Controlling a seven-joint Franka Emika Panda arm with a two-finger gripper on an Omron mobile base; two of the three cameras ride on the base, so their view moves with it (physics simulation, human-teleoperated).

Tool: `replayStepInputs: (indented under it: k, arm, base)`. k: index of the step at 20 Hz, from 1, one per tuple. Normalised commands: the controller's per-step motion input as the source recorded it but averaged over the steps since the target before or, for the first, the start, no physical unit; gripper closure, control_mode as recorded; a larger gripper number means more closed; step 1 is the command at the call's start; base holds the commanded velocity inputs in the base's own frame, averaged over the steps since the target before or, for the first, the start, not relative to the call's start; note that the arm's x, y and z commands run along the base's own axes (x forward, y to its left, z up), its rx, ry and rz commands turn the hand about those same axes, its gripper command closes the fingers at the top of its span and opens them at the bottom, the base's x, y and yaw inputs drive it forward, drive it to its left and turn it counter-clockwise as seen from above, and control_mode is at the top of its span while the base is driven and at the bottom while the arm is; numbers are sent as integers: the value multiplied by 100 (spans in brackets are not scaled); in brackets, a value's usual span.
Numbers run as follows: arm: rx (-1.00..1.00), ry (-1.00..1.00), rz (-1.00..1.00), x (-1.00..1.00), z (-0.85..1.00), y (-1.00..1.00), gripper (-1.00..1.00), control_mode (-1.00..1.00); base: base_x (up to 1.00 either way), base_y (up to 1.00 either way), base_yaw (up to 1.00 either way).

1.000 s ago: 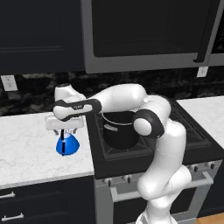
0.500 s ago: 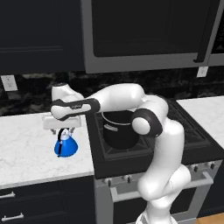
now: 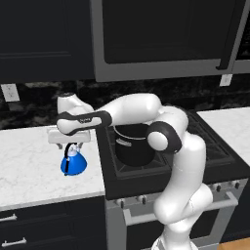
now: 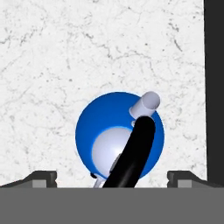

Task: Pick the kettle from the counter and place it on a stove burner. Then turn the burner on.

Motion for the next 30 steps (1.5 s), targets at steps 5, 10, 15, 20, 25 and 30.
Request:
replayStepInputs:
  k: [5, 10, 15, 20, 25, 30]
  arm:
    - [0, 0, -1, 5, -1, 0, -100, -100]
    - [0, 0, 0, 0, 0, 0, -100, -100]
    - [0, 0, 0, 0, 0, 0, 100, -100]
    - [0, 0, 0, 0, 0, 0, 100, -100]
    - [0, -1, 0, -12, 0, 0, 100, -100]
    - [0, -16, 1, -86, 38, 0, 100, -100]
  base:
    - [0, 0, 0]
    - [0, 0, 0]
    - [0, 0, 0]
    - [0, 0, 0]
    - [0, 0, 0]
    - [0, 0, 0]
